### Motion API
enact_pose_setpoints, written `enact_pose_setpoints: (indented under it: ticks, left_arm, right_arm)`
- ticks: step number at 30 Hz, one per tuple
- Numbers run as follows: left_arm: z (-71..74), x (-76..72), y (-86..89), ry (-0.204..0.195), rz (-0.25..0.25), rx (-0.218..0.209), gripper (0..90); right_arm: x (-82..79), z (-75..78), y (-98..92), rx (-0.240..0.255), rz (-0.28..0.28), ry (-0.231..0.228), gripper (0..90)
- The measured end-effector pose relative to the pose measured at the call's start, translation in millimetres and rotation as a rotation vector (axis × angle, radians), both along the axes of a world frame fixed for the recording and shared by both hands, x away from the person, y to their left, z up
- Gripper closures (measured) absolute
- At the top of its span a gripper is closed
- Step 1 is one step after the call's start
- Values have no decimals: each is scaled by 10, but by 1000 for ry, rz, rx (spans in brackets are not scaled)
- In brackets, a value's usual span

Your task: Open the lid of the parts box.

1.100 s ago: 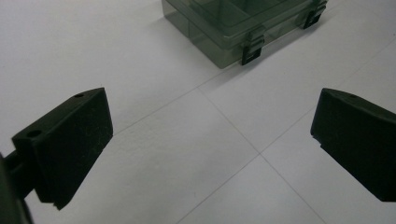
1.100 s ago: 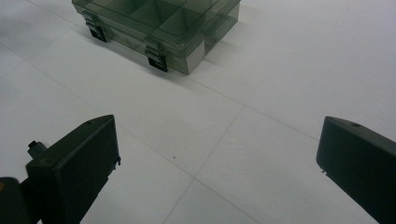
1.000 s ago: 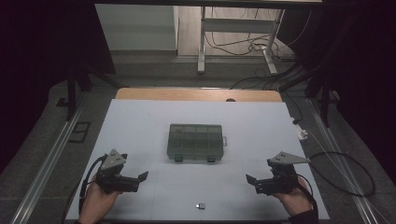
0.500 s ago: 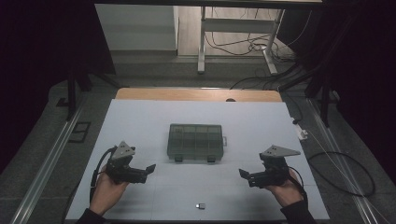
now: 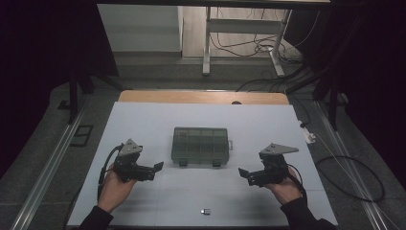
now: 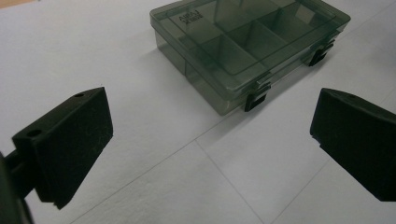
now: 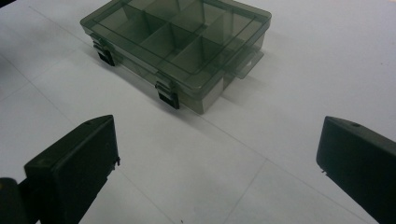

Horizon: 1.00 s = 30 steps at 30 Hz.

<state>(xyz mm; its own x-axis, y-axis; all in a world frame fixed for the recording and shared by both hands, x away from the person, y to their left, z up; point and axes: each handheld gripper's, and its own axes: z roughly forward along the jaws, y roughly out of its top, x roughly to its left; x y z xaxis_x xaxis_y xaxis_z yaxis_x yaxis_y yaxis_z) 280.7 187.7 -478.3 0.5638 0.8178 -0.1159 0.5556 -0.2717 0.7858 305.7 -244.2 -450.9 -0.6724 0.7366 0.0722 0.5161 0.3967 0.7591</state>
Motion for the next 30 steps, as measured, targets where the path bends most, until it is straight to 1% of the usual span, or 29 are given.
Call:
enact_pose_setpoints:
  ticks: [4,9,11,15,18,19,21,23,27,30]
  left_arm:
    - [1,55,-26,6,-1,-9,0]
    - [-7,123,-56,8,-16,-14,0]
    - [-12,151,-70,9,-20,-13,0]
    - [-16,193,-100,-1,-26,-5,0]
    - [-18,234,-126,0,-34,-10,0]
    - [-19,250,-134,0,-38,-11,0]
    - [-22,277,-152,2,-41,-14,0]
    - [-28,305,-166,5,-45,-20,0]
    - [-49,351,-189,-1,-46,-9,0]
    - [-74,386,-204,1,-51,-4,0]
  right_arm:
    - [63,-6,39,4,0,3,0]
    - [151,-26,90,14,-11,28,0]
    - [176,-36,109,21,-6,25,0]
    - [219,-53,142,11,-4,22,0]
    - [246,-65,160,-1,0,18,0]
    - [256,-68,167,-6,-4,20,0]
    - [276,-72,183,-1,-12,35,0]
    - [297,-80,201,-8,-12,37,0]
    - [338,-97,239,-23,-14,58,0]
    - [361,-104,267,-35,-2,56,0]
